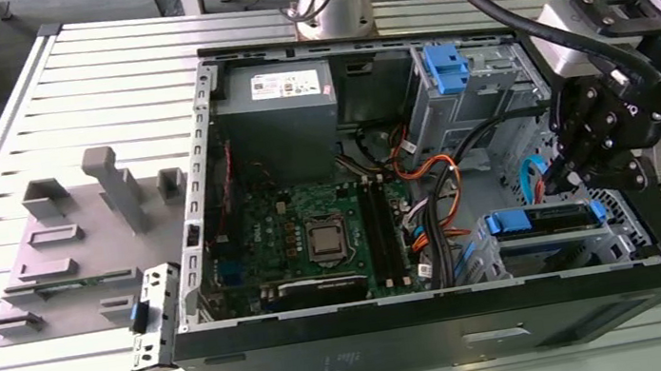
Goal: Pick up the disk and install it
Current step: 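Insert the first disk wire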
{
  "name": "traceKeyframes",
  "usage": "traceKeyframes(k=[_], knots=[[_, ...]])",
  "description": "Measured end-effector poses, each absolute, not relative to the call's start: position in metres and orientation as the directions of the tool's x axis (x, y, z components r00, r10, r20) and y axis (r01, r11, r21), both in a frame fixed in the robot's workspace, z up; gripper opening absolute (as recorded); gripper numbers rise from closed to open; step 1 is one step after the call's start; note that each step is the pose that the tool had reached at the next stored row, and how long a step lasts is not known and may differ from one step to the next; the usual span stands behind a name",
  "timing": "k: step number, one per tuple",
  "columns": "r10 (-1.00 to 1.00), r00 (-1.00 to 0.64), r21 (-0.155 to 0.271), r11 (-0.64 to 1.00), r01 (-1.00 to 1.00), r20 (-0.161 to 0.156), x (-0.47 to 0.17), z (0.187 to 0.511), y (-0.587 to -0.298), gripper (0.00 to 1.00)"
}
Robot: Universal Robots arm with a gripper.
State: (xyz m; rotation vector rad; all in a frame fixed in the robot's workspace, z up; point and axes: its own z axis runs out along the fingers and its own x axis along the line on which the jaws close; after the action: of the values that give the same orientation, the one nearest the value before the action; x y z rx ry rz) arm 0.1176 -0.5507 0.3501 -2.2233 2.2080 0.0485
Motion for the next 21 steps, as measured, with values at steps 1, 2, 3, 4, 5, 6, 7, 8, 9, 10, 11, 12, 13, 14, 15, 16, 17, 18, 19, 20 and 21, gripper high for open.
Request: traceKeyframes(k=[1, 2, 3, 4, 5, 6, 7, 8, 9, 10, 11, 12, 13, 14, 15, 16, 17, 18, 19, 20, 21], knots=[[-1.000, 0.007, 0.012, -0.008, -1.000, -0.027, 0.1175, 0.3500, -0.5509, 0.16], [-1.000, 0.008, 0.006, -0.008, -1.000, -0.027, 0.1173, 0.3500, -0.5511, 0.16], [-1.000, 0.009, -0.001, -0.009, -1.000, -0.027, 0.1172, 0.3498, -0.5513, 0.16], [-1.000, 0.010, -0.008, -0.010, -1.000, -0.027, 0.1170, 0.3497, -0.5515, 0.16], [-1.000, 0.011, -0.012, -0.011, -1.000, -0.027, 0.1166, 0.3497, -0.5516, 0.16], [-1.000, 0.011, -0.013, -0.011, -1.000, -0.027, 0.1164, 0.3496, -0.5519, 0.16], [-1.000, 0.011, -0.014, -0.011, -1.000, -0.027, 0.1162, 0.3495, -0.5523, 0.16], [-1.000, 0.011, -0.015, -0.011, -1.000, -0.027, 0.1159, 0.3496, -0.5530, 0.16], [-1.000, 0.011, -0.016, -0.011, -1.000, -0.027, 0.1155, 0.3496, -0.5538, 0.16], [-1.000, 0.012, -0.016, -0.011, -1.000, -0.027, 0.1152, 0.3496, -0.5548, 0.16], [-1.000, 0.012, -0.017, -0.011, -1.000, -0.027, 0.1148, 0.3496, -0.5558, 0.16], [-1.000, 0.012, -0.018, -0.011, -1.000, -0.027, 0.1145, 0.3496, -0.5568, 0.16], [-1.000, 0.012, -0.018, -0.011, -1.000, -0.027, 0.1142, 0.3495, -0.5575, 0.16], [-1.000, 0.012, -0.019, -0.012, -1.000, -0.027, 0.1137, 0.3493, -0.5579, 0.16], [-1.000, 0.012, -0.020, -0.012, -1.000, -0.027, 0.1130, 0.3490, -0.5581, 0.16], [-1.000, 0.013, -0.020, -0.012, -1.000, -0.027, 0.1125, 0.3488, -0.5582, 0.16], [-1.000, 0.013, -0.020, -0.012, -1.000, -0.027, 0.1118, 0.3487, -0.5583, 0.16], [-1.000, 0.013, -0.021, -0.013, -1.000, -0.027, 0.1115, 0.3487, -0.5583, 0.16], [-1.000, 0.014, -0.021, -0.013, -1.000, -0.027, 0.1113, 0.3487, -0.5583, 0.16], [-1.000, 0.014, -0.021, -0.013, -1.000, -0.027, 0.1108, 0.3485, -0.5583, 0.16], [-1.000, 0.014, -0.021, -0.014, -1.000, -0.027, 0.1105, 0.3481, -0.5583, 0.16]])
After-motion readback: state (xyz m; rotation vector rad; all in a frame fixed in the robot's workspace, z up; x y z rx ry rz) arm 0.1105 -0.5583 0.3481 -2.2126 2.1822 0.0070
